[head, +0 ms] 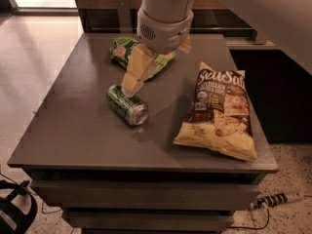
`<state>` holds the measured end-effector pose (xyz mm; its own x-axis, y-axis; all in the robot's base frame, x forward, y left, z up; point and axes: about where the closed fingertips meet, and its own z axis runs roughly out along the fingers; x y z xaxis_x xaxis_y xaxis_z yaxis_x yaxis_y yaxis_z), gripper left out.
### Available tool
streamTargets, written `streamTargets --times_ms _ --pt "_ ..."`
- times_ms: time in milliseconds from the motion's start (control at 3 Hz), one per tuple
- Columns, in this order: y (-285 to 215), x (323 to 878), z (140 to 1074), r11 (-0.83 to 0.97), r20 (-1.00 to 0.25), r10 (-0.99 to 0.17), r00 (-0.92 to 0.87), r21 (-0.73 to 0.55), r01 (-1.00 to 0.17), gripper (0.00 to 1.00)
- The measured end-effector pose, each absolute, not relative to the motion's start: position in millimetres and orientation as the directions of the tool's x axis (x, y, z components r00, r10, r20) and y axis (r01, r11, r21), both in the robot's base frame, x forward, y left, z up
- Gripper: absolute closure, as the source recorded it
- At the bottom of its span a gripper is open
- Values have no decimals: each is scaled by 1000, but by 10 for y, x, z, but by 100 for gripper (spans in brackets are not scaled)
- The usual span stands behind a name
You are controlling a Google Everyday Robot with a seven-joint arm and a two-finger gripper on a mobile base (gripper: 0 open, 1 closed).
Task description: Place green can upright
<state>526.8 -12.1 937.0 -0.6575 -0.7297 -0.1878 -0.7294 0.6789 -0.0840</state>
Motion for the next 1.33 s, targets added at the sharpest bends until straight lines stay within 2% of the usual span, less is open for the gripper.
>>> streamTargets --times_ms 1333 --pt "657 5454 8653 691 -105 -714 -692 55 -721 0"
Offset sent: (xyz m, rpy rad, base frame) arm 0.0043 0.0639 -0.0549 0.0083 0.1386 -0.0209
